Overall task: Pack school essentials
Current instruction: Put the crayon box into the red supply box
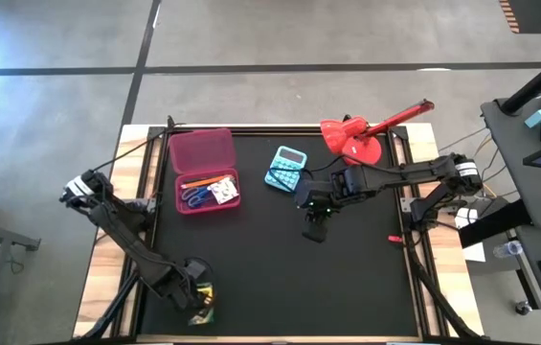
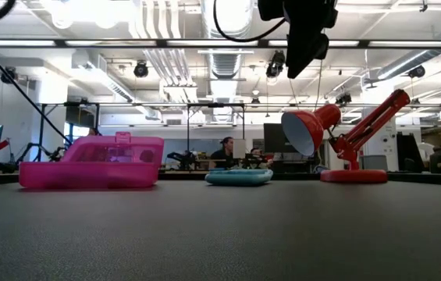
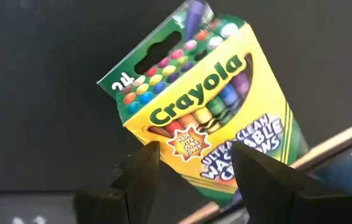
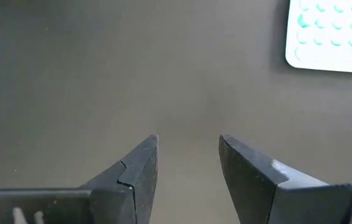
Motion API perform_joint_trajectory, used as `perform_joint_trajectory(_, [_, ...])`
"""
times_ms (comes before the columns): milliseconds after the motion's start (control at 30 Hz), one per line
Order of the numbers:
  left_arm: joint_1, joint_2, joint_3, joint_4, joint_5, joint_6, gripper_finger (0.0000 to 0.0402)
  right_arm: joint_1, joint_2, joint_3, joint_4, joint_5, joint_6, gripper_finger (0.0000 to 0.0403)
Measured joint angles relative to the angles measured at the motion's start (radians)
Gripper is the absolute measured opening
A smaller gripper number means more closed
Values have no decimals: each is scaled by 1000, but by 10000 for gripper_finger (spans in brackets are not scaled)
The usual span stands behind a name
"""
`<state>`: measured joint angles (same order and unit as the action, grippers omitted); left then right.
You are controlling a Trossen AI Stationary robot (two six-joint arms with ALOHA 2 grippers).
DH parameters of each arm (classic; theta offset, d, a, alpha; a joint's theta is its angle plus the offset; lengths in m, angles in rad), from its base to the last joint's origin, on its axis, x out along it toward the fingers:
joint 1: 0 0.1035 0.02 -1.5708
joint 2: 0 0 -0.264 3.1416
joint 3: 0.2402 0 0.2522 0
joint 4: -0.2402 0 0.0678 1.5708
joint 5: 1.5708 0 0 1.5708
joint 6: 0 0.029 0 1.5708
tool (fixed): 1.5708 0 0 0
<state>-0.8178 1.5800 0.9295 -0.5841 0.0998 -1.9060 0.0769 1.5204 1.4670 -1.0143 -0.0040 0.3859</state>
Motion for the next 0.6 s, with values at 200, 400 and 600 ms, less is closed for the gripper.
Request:
perform_joint_trajectory(200, [60,2,0,7,-50,78,185,0,0,0,2,0,0,160])
perform_joint_trajectory(400, [147,3,0,9,-74,230,185,0,0,0,2,0,19,160])
perform_joint_trajectory(600, [266,5,-1,72,-144,419,185,0,0,0,4,1,70,160])
